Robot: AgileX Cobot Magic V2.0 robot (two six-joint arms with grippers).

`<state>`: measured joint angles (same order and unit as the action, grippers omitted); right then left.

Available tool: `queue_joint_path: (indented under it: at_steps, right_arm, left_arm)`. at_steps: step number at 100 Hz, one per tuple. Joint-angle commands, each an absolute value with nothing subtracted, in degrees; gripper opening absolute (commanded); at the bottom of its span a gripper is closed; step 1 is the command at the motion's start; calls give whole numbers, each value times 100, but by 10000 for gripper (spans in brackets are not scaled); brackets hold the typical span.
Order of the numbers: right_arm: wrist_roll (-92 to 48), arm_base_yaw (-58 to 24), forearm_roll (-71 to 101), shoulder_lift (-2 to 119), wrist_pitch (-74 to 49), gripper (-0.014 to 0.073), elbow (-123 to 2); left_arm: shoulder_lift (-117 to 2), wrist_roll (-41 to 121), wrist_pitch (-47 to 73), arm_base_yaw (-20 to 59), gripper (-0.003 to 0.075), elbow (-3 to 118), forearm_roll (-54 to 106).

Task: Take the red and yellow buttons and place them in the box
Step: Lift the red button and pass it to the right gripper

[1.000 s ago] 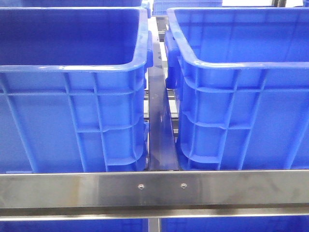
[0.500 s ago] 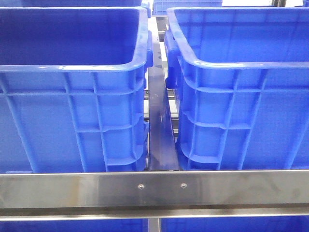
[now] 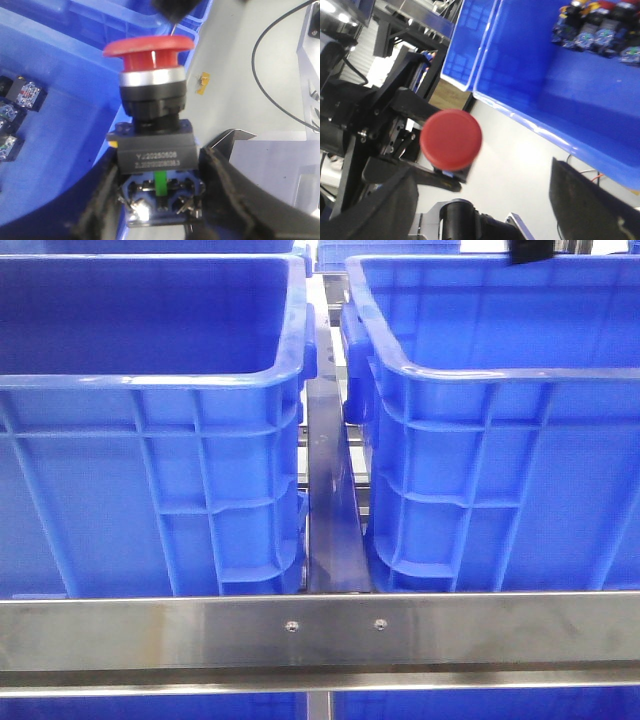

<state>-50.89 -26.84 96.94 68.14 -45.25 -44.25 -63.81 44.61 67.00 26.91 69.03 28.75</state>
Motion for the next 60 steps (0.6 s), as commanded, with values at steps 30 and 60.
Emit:
queue_joint_path:
  at_steps: [30,60]
  right_arm:
    - [-5282,-3157,10164,7222,-4727,559,-5229]
    - [-5310,-3409,10202,7516,-4785,559,-5525]
  left_arm:
    - [-6282,4464,6487,2741,-19,7044,3131]
    - [-6282,4464,6487,2741,-19,7044,3131]
